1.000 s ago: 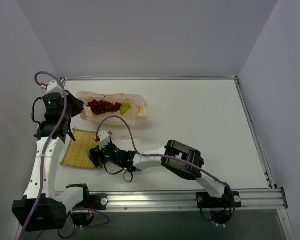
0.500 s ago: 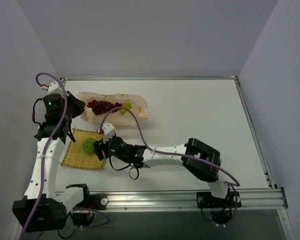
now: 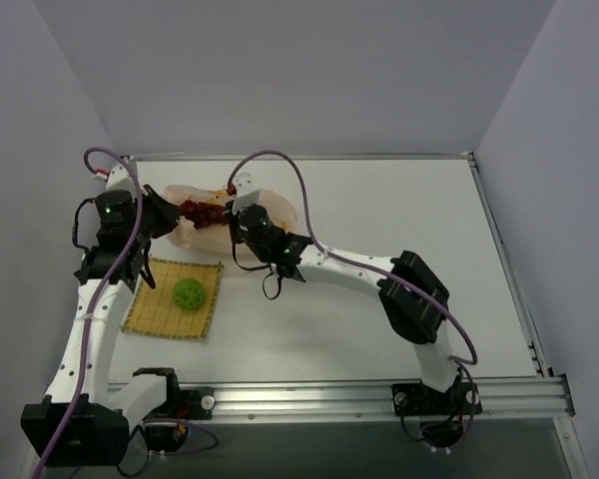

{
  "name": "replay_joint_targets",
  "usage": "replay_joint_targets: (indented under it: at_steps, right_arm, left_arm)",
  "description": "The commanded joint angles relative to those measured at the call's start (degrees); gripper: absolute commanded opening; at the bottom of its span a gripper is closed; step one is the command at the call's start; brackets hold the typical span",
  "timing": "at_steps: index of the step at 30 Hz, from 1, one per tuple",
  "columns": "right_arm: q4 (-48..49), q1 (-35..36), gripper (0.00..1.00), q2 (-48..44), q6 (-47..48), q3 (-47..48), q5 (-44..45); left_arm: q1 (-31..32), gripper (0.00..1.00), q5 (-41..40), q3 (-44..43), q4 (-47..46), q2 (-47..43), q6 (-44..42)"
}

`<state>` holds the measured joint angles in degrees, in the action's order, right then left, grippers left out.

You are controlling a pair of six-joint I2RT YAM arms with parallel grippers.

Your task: Take the fake fruits out of the plastic bag

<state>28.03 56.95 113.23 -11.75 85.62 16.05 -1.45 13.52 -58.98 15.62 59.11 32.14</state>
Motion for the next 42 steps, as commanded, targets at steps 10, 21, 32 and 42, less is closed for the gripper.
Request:
replay_joint_targets:
  at_steps: [10,21,32,42]
  right_arm:
    - [-11.15,-6.41,0.22,15.69,10.16,17.55,0.02]
    - [-14.14,-9.84,0.72,21.68,10.69,21.78,-3.22]
    - [-18.10,-10.72,0.92,26.60,10.78,25.56,-5.77]
    - [-5.81,-10.81,0.43,15.30,5.52,16.26,-6.56]
  left_arm:
    - [0.84,0.02,2.48,1.67,-1.37,-2.86,1.17]
    - [0.75,0.02,2.48,1.50,-1.20,-3.04,0.91]
    - [0.84,0.02,3.44,1.68,-1.82,-2.33,1.43]
    - [0.75,0.02,3.80,1.59,-1.99,-0.84,1.70]
